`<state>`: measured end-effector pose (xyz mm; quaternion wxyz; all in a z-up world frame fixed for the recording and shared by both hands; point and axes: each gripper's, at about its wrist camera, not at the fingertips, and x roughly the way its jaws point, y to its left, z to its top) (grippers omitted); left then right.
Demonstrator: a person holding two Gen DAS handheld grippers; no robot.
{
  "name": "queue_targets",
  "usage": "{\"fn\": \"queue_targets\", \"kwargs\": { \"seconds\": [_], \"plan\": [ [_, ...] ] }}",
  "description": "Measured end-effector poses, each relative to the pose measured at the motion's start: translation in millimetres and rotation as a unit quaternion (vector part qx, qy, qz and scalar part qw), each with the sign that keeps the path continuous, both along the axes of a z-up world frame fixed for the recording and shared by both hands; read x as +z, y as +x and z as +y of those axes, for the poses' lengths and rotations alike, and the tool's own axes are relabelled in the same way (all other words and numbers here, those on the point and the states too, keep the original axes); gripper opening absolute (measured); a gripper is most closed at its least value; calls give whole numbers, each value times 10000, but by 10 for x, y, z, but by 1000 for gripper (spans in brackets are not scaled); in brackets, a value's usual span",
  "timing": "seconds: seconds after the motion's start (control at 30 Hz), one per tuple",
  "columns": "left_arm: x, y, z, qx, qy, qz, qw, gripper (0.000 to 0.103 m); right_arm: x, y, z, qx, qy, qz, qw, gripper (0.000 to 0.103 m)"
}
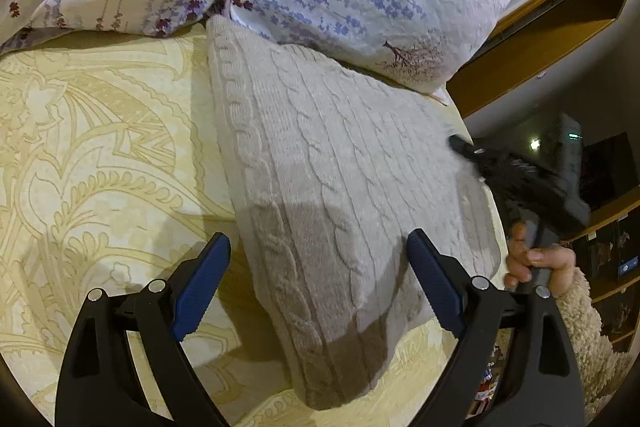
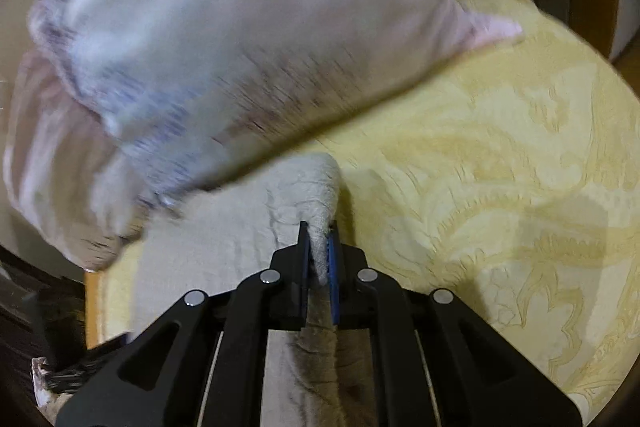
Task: Fold small clothes
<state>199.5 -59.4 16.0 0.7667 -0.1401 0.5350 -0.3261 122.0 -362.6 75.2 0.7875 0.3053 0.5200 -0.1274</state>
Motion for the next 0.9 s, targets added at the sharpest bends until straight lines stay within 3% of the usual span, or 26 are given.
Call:
{"fn": "queue_targets", "kwargs": {
  "seconds": [0.07,0.13,0.27,0.33,0.63,0.73,0.8,0.83,0.87,0.9],
  "plan": [
    [-17,-15,-17,-32,9,39,10000,91,-129,-24,-50,-137,286,128,9994,9],
    [-15,-27,-18,-60,3,47,10000,91,-67,-76,-93,-273,491,-46,9984,14],
    [-28,-38,-24,-53,-72,132,9999,91,128,-298,-194,-492,774,-289,9954,44],
    [-37,-57,-20,-46,-102,186,9998,91,209,-496,-228,-564,971,-422,9928,47],
    [-58,-166,22,18,-159,303,9994,90,247,-1148,47,-307,1333,-462,9895,46],
    [-52,-174,-4,37,-157,288,9995,90,198,-1195,188,-240,1375,-529,9888,46],
    [-46,-196,-11,16,-168,279,9995,84,160,-1177,277,-156,1353,-501,9894,45],
    [-52,-211,-8,3,-187,284,9994,81,140,-1162,320,-110,1304,-468,9903,36],
    [-56,-222,-9,1,-177,289,9994,78,116,-1148,371,-37,1228,-414,9916,20],
    [-58,-226,-17,6,-146,284,9995,77,105,-1127,418,11,1005,-288,9945,17]
  ]
}}
